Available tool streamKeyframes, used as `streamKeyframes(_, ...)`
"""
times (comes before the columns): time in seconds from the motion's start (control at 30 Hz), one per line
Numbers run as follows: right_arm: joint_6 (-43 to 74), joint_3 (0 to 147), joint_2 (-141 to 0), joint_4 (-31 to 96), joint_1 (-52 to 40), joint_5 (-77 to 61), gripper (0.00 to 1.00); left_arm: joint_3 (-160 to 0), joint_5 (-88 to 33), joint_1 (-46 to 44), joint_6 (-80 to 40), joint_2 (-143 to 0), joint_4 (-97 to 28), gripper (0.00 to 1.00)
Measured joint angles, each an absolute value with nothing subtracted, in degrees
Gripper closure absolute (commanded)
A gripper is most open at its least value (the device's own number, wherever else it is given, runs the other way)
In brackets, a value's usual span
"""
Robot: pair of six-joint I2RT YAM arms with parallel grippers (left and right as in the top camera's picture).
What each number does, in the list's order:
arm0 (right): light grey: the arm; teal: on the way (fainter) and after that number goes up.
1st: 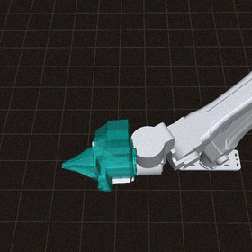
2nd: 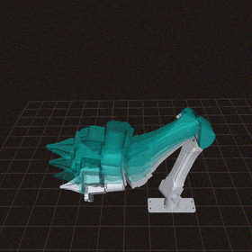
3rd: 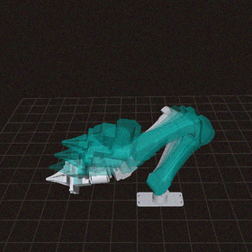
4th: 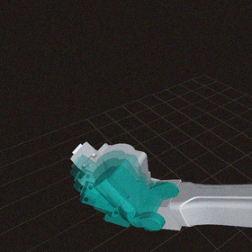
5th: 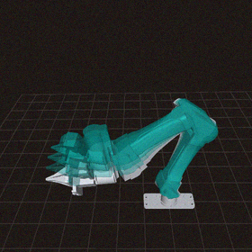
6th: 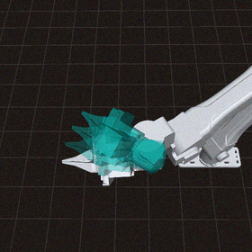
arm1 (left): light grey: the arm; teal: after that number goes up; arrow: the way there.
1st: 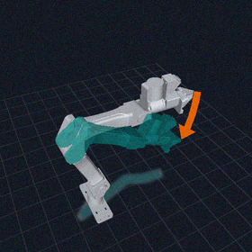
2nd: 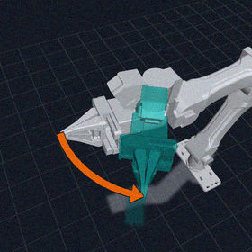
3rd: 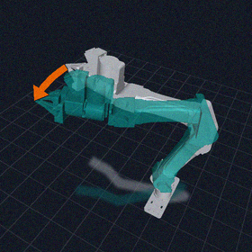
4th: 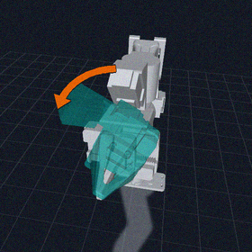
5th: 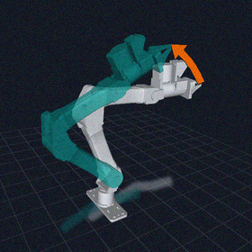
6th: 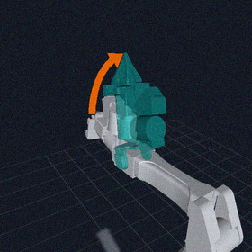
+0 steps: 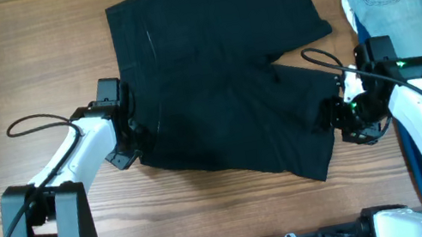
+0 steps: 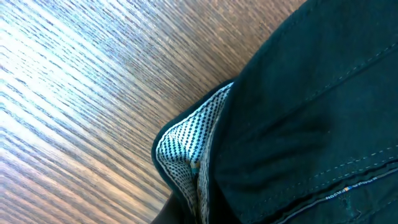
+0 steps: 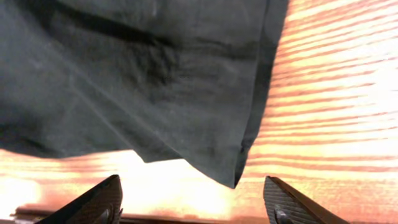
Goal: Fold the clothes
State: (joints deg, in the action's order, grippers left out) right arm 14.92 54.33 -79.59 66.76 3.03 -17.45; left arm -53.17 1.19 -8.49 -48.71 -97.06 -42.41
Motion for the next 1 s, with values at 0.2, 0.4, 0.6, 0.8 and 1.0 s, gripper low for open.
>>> streamKeyframes(0.2,17.4,54.1,-79.6,66.8,-8.8,-18.2,0.29,-53.2,1.2,-8.5,-48.7,-97.1,-42.7,0.96)
streamKeyframes(0.4,28.6,46.2,-79.6,62.4,-20.0,-15.7,0.37,-53.1,1.4,-8.5,-48.7,-97.1,-45.0,0.96)
streamKeyframes(0.6,45.2,38.5,-79.6,58.7,-22.6,-7.7,0.37,-53.1,1.8,-8.5,-48.7,-97.1,-46.6,0.96)
streamKeyframes(0.8,51.1,32.9,-79.5,49.1,-22.6,-7.4,0.35,-53.1,1.9,-8.5,-48.7,-97.1,-46.5,0.96)
streamKeyframes(1.0,54.4,32.2,-78.7,47.7,-22.6,-7.6,0.48,-53.1,1.9,-8.5,-48.7,-97.1,-46.5,0.96)
